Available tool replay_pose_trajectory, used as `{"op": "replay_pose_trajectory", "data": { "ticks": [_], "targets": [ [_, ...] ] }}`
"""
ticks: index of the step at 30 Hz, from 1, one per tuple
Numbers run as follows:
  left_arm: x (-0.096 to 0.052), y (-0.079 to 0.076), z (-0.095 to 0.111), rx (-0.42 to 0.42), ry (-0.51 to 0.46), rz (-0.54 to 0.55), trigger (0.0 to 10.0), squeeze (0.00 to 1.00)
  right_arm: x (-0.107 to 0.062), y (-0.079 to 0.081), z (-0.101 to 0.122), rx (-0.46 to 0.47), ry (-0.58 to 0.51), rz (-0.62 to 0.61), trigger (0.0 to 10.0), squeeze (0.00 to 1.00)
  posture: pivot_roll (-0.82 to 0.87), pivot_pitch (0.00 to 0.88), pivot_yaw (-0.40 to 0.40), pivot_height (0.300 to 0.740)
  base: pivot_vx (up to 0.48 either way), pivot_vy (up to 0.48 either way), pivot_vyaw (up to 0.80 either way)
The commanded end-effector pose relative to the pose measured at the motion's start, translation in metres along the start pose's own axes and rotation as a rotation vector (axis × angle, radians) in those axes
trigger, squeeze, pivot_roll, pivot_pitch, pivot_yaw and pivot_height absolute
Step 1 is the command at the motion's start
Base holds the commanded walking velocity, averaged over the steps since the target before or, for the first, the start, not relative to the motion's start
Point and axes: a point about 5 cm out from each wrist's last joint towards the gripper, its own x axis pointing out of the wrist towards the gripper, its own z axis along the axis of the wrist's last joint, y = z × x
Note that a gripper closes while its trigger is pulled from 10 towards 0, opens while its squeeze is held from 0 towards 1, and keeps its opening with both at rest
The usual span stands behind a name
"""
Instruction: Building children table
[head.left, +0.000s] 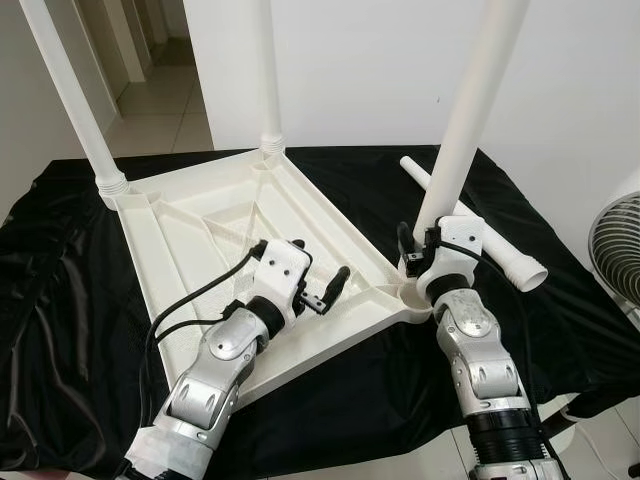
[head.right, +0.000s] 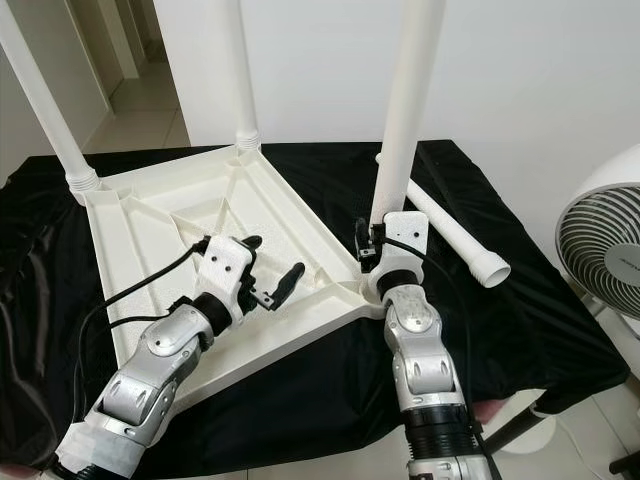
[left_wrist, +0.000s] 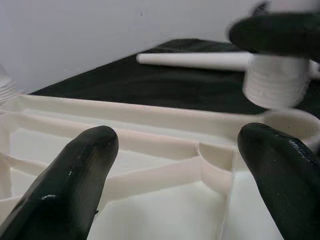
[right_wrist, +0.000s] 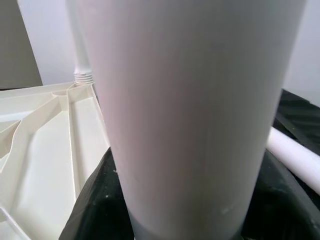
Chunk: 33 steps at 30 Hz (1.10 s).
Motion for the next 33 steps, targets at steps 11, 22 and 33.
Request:
{"op": "replay_pose_trajectory", "data": {
  "ticks": [11,22,33],
  "targets": [
    [0.0,-0.025,-0.011,-0.013,0.014,-0.183,10.0,0.0,-0.006,0.005,-0.018,0.008,0.052,0.023,10.0,0.0,-0.03,0.024,0.058,0.74,0.0,0.0,0.0],
    [-0.011,-0.028,0.002,-0.089,-0.045,-0.248,10.0,0.0,-0.019,0.0,-0.03,0.002,0.117,0.008,10.0,0.0,-0.02,0.029,0.036,0.74,0.0,0.0,0.0],
    [-0.014,-0.027,0.0,-0.096,-0.023,-0.268,10.0,0.0,-0.022,-0.001,-0.031,-0.088,0.106,0.054,10.0,0.0,-0.02,0.027,0.036,0.74,0.0,0.0,0.0]
  ]
}}
